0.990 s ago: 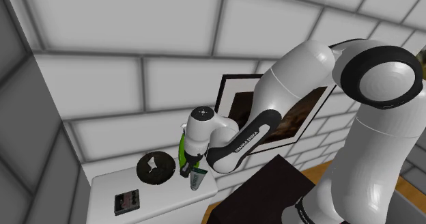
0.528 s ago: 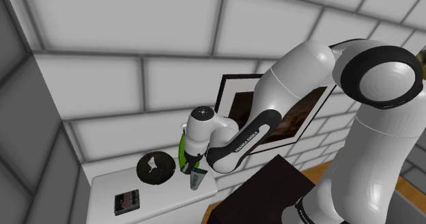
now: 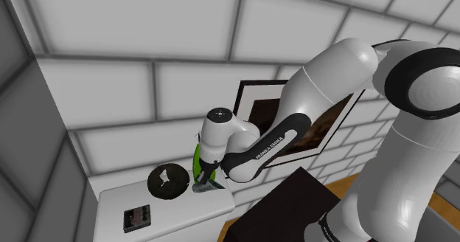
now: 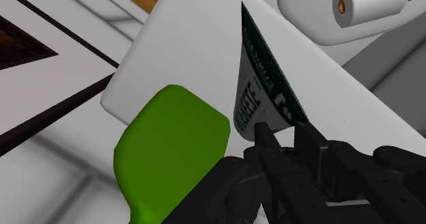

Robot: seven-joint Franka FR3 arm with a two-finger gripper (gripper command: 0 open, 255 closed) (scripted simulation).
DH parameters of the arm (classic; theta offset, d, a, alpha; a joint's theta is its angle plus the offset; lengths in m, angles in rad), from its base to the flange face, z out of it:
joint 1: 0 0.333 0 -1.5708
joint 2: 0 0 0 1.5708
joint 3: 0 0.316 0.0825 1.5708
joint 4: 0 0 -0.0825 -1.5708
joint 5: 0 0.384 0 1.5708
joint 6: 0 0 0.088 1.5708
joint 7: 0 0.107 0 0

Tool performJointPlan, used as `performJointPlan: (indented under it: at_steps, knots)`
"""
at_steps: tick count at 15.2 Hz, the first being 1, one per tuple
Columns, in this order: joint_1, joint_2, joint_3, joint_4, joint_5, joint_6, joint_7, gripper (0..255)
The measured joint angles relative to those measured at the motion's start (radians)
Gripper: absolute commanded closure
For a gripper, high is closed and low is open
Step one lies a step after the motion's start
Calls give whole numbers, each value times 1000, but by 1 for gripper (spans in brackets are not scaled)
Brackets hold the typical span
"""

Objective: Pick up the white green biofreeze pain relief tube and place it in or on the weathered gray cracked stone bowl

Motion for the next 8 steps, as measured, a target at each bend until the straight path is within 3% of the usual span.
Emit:
performJointPlan:
  at_steps: [8]
  knots:
    - [-18, -111, 32, 0, 98, -101, -78, 255]
